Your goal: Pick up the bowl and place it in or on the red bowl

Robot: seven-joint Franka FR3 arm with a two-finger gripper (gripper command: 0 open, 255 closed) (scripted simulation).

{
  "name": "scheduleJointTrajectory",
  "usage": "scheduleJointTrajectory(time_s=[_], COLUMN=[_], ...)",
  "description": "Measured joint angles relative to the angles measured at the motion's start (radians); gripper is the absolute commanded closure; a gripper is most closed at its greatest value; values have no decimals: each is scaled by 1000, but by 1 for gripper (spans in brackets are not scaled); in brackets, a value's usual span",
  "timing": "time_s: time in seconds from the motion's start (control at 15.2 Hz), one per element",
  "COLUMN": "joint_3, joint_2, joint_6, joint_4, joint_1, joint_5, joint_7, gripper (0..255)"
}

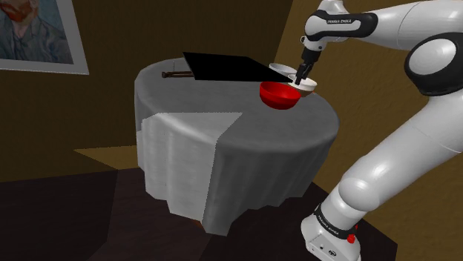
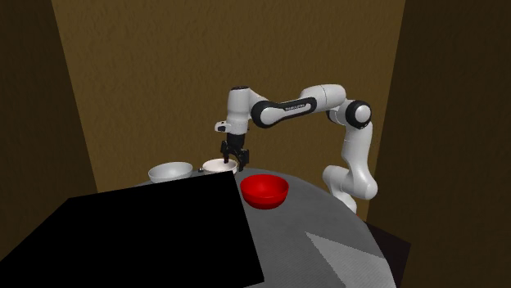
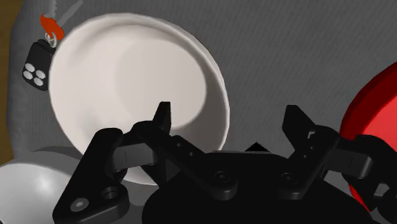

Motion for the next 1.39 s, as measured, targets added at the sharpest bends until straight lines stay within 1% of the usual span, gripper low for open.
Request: scheduleJointTrajectory(time_s=[0.4,0.86,0.92,1.39], joint_3=[-11,-13,-13,-13], joint_2=[14,14,14,14], joint_6=[76,87,87,87], joint_4=[-61,-72,-72,-72], joint_1=[-6,-7,-7,-6], joint_5=[-1,-1,-1,-1], joint_7=[-8,-8,-8,-8], gripper=[0,0,255,255])
